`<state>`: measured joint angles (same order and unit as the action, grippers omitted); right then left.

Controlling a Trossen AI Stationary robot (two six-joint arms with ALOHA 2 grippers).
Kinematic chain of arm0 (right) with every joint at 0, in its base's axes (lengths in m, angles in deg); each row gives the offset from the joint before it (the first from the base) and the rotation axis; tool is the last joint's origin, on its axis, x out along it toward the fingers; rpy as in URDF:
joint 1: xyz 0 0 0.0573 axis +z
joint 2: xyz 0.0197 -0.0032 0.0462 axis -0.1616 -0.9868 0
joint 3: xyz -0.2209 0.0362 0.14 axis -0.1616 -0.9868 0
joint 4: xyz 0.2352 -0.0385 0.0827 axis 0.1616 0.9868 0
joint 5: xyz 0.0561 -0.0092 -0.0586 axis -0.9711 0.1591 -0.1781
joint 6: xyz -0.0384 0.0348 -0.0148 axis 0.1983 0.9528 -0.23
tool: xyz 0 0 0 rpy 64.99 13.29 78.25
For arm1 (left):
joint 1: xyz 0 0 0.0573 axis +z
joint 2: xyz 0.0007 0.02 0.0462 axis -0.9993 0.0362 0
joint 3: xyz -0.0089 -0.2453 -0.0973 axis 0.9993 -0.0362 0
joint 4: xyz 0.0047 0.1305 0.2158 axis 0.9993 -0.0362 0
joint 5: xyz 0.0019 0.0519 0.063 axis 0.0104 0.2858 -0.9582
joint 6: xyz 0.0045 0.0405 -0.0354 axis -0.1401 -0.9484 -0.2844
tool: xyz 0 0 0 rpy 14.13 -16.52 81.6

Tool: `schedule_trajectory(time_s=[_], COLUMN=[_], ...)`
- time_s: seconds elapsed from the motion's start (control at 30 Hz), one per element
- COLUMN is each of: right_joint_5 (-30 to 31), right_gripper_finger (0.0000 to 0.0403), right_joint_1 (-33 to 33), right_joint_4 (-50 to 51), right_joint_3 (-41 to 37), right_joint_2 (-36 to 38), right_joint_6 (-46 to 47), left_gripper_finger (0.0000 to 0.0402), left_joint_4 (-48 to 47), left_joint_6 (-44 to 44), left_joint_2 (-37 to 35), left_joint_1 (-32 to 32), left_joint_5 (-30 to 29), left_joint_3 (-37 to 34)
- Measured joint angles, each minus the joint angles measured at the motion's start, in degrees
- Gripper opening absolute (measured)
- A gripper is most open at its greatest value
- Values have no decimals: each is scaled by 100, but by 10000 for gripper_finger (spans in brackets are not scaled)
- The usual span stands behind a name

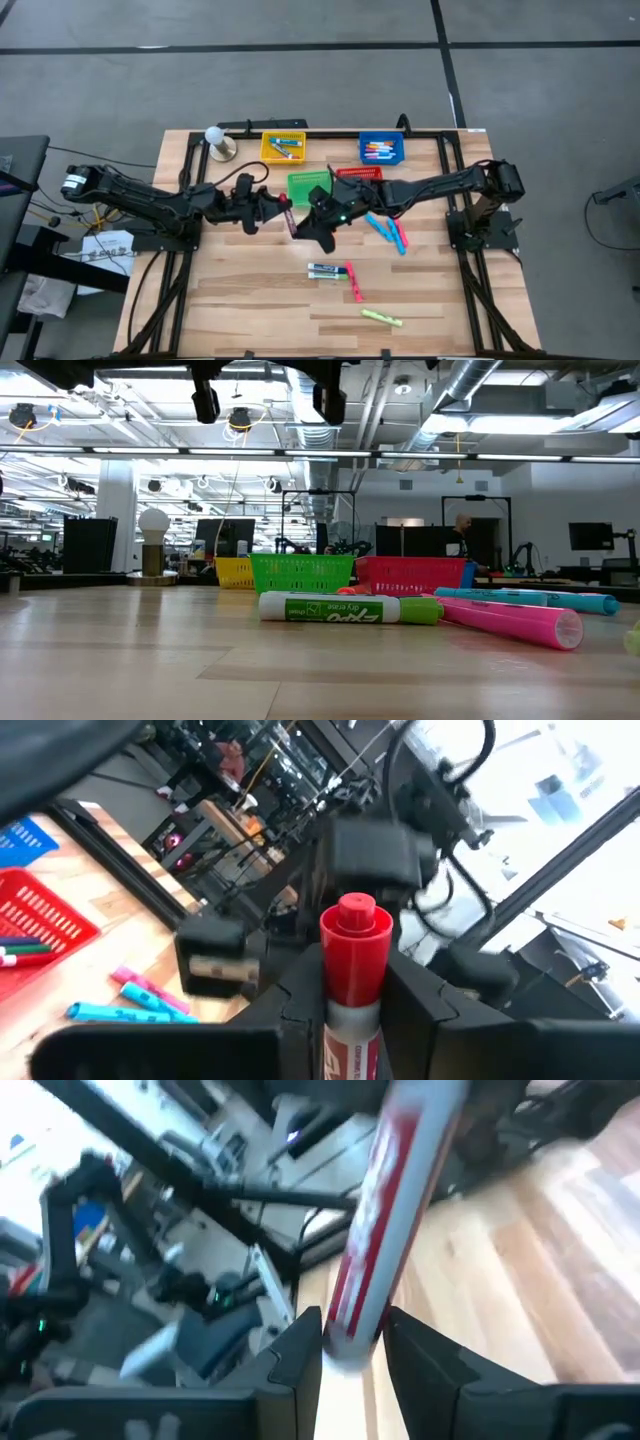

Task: Pick & Place Markers
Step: Put the large red marker pen into the yellow bin

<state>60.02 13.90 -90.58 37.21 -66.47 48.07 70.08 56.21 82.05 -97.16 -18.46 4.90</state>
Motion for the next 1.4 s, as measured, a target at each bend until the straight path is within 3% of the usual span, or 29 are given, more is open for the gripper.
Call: schedule_trajectory(time_s=[0.27,0.53,0.67,0.83,1.07,1.4], right_joint_5=[-234,-33,445,655,631,639], right_gripper_finger=[113,111,111,111,111,111], right_joint_1=[-60,81,179,175,-54,-174], right_joint_4=[722,2897,4012,4884,4340,2405], right_joint_3=[6,-6,-10,-61,-1109,-3176], right_joint_2=[176,727,1003,1363,2475,4778], right_joint_6=[-391,-1480,-2184,-2706,-2913,-2196], left_gripper_finger=[66,66,66,66,66,66], left_joint_4=[-32,-137,-549,-1715,-3759,-5840], left_joint_6=[-65,-177,-359,-830,-1519,-2515], left_joint_2=[-9,-6,9,162,846,2018], left_joint_1=[50,661,996,1274,1670,2535], left_joint_5=[-197,-186,23,159,170,432], left_joint_3=[4,10,210,1000,2400,3769])
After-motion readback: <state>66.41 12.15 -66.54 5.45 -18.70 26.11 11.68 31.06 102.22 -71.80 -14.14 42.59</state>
